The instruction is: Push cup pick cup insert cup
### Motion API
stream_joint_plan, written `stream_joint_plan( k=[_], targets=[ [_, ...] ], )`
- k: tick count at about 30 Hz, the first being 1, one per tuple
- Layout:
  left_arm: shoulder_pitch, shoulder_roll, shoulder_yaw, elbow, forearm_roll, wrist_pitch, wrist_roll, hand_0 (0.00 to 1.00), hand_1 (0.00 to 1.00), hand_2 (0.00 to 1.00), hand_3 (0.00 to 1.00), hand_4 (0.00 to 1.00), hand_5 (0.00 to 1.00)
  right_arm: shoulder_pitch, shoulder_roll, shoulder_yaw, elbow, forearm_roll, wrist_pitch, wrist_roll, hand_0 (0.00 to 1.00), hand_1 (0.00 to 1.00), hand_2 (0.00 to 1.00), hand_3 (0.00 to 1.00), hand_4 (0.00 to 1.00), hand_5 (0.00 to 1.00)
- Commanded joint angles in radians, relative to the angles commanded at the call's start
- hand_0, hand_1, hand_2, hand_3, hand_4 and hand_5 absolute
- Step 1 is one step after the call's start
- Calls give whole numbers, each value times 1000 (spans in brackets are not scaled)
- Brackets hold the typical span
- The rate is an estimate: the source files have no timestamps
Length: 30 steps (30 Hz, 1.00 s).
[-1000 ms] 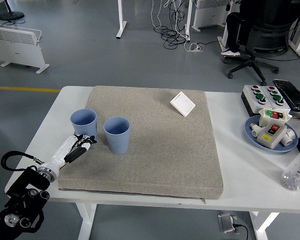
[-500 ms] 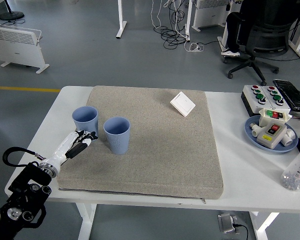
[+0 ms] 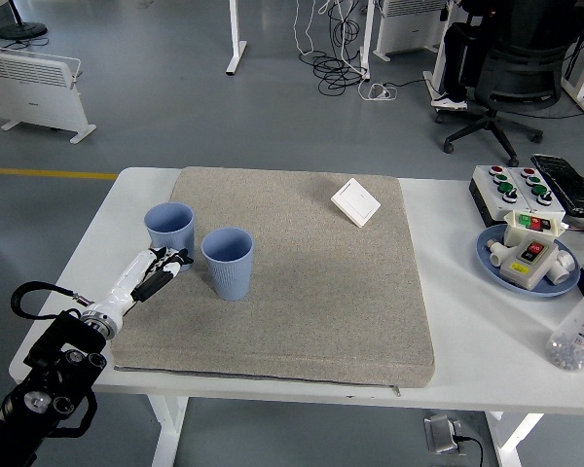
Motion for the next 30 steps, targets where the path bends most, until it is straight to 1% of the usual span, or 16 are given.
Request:
stream_joint_plan(
  k=[5,10,15,18,21,25,27,30],
  targets=[
    [-20,-10,-1,38,-5,5,-12,845,768,740,628,583,998,2,0,-2,0,0,0,0,756,628,651,559,83,468],
    [-41,-9,21,58,-19,13,-20,849,784,751,631,581,998,3,1,-4,0,3,0,1,756,628,651,559,83,468],
    [-56,-11,21,73,-17,12,-22,852,787,754,632,578,998,4,1,-4,0,4,0,1,756,628,651,559,83,468],
    [-67,-10,46,88,-26,12,-24,852,787,754,632,578,998,5,2,-3,0,2,0,0,756,628,651,559,83,468],
    [-84,-14,52,118,-25,11,-28,852,787,755,633,572,998,5,2,-3,0,0,0,0,756,628,651,559,83,468],
    [-100,-17,42,150,-12,10,-33,852,787,755,633,572,998,5,3,-3,0,-1,0,0,756,628,651,559,83,468],
    [-99,-15,33,151,-9,10,-33,852,785,755,635,572,998,5,3,-5,0,2,0,1,756,628,651,559,84,468],
    [-92,-10,36,137,-17,9,-32,852,785,755,635,572,998,5,3,-5,0,6,0,2,756,628,651,559,84,468]
  ],
)
